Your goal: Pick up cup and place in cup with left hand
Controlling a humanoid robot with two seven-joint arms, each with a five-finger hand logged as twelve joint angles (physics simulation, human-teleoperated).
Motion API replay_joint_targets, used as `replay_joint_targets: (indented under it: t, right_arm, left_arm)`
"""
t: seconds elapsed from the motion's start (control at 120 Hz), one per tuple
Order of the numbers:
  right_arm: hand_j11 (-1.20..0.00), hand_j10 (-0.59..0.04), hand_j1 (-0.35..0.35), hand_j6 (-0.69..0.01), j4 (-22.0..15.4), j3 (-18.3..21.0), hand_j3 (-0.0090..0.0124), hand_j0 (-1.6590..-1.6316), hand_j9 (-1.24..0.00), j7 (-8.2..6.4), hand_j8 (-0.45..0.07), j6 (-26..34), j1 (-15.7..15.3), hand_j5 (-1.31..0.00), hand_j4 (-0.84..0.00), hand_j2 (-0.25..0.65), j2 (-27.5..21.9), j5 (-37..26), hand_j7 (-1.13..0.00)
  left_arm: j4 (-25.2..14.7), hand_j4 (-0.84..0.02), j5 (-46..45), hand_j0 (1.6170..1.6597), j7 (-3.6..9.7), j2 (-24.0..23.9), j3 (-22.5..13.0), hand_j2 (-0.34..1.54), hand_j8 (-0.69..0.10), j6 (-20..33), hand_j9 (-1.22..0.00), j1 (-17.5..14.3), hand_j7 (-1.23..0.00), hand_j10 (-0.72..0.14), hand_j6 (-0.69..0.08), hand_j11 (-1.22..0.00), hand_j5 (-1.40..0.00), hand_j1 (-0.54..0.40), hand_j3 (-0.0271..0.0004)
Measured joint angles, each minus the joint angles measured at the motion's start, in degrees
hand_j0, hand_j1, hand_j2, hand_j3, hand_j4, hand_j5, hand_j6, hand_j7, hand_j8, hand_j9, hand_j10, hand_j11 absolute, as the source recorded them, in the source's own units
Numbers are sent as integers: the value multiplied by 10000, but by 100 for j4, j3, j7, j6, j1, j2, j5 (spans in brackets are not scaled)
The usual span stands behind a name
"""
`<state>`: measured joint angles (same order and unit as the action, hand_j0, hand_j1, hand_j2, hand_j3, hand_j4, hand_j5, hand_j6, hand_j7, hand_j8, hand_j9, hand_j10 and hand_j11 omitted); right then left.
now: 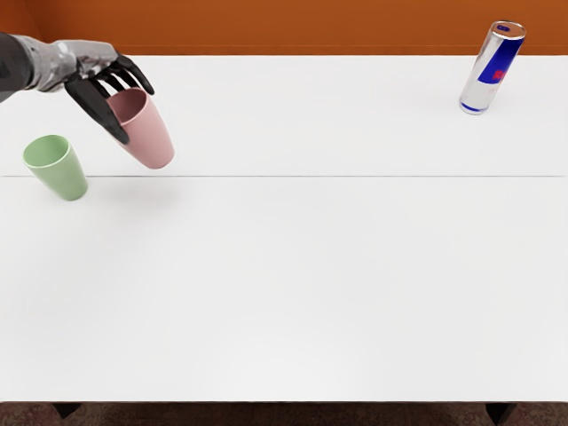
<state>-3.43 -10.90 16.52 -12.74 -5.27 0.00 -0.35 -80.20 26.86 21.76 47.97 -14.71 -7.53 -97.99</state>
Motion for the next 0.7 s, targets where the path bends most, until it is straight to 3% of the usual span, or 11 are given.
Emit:
replay_joint_targets:
  t: [0.7]
  right_arm:
    - [0,-3,-3491,-6,0,0,0,-16581,0,0,-5,0,0,-1,-4,0,0,0,0]
  left_arm:
    - [122,-4620,125,16567,-5,401,54,1823,-3179,113,-6197,104,-6160,-4549,-3388,-6274,-6397,-1380,0]
